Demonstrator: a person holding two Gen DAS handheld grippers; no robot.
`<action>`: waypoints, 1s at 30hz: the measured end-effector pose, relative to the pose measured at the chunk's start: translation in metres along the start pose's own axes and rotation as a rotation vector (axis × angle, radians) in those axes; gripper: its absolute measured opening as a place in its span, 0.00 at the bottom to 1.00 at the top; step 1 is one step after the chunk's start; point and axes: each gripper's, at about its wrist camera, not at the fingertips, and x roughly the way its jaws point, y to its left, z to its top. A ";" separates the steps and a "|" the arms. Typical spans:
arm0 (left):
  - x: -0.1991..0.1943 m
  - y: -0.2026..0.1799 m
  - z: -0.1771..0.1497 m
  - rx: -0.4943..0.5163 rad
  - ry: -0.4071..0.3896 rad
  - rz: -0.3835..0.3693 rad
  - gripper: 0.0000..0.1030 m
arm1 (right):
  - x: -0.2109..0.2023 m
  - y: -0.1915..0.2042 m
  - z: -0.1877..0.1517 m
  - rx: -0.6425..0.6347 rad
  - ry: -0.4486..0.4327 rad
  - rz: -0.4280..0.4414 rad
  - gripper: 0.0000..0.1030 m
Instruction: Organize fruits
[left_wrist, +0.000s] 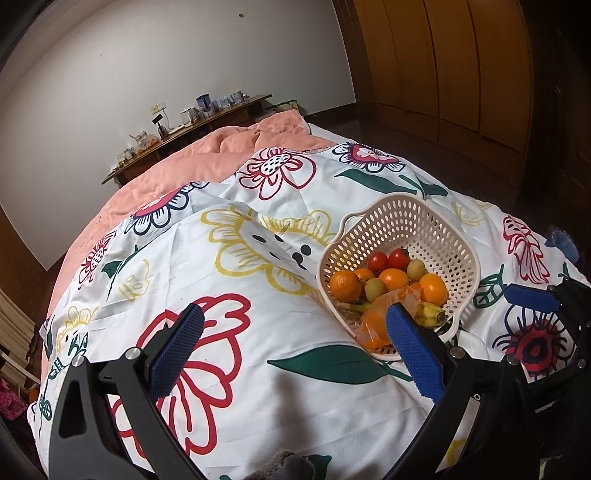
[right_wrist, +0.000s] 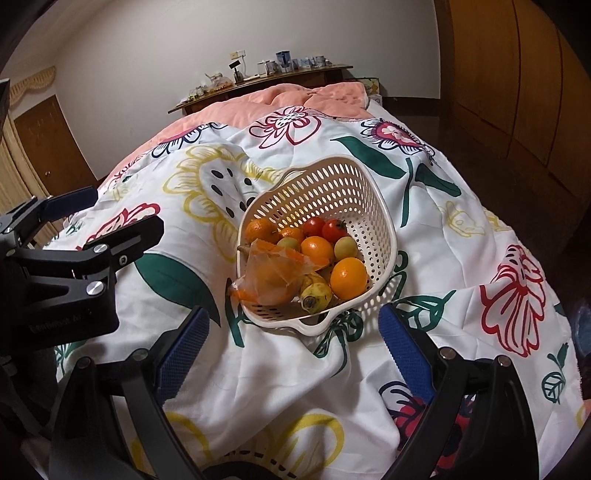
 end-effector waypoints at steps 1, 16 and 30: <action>0.000 0.000 0.000 0.002 0.000 0.002 0.97 | 0.000 0.001 -0.001 -0.006 0.000 -0.002 0.90; -0.001 -0.009 -0.007 0.063 -0.003 0.062 0.97 | 0.004 0.005 -0.006 -0.044 0.015 -0.053 0.90; 0.002 -0.012 -0.010 0.067 0.014 0.071 0.97 | 0.010 0.006 -0.009 -0.054 0.039 -0.055 0.90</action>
